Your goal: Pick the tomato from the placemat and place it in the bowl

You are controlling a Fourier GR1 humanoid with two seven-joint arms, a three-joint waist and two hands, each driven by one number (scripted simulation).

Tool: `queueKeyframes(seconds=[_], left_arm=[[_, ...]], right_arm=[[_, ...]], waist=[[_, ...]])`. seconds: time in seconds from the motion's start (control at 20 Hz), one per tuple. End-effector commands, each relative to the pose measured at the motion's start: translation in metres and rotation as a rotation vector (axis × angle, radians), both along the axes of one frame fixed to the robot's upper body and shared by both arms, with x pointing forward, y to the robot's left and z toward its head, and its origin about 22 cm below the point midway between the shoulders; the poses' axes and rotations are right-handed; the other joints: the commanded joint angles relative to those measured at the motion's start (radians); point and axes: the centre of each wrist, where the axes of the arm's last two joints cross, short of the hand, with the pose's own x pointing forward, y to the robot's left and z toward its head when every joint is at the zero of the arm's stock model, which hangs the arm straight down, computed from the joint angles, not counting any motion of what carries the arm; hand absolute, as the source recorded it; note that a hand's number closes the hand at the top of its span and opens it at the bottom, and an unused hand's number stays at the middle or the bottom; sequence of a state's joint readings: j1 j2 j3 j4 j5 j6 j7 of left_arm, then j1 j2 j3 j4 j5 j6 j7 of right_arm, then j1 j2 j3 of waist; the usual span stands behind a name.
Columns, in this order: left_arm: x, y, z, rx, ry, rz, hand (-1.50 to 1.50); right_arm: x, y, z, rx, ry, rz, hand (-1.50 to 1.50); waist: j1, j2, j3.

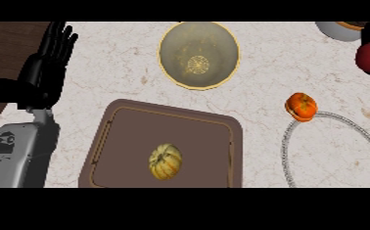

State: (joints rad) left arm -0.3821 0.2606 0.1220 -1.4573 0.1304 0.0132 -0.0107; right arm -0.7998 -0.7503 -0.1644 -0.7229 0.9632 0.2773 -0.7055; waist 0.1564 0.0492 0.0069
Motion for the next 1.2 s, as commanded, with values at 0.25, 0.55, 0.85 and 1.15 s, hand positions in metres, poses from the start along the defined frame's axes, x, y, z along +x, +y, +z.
queueKeyframes(seconds=[0.25, 0.55, 0.85, 1.15], left_arm=[[-0.007, 0.013, -0.009, 0.011, 0.021, 0.041, 0.00], [-0.009, 0.024, -0.013, -0.008, 0.031, 0.066, 0.00], [-0.009, 0.032, 0.002, 0.009, 0.036, 0.102, 0.00], [-0.013, 0.030, -0.012, 0.000, 0.018, 0.098, 0.00]], right_arm=[[0.029, 0.011, 0.053, 0.276, -0.128, 0.254, 1.50], [0.059, 0.063, 0.084, 0.464, -0.022, 0.394, 1.50], [0.081, 0.122, 0.088, 0.491, 0.080, 0.451, 1.50], [0.093, 0.186, 0.105, 0.397, 0.148, 0.481, 1.50]], waist=[[-0.039, -0.015, -0.003], [-0.060, -0.024, -0.007], [-0.093, -0.036, -0.007], [-0.085, -0.029, -0.008]])
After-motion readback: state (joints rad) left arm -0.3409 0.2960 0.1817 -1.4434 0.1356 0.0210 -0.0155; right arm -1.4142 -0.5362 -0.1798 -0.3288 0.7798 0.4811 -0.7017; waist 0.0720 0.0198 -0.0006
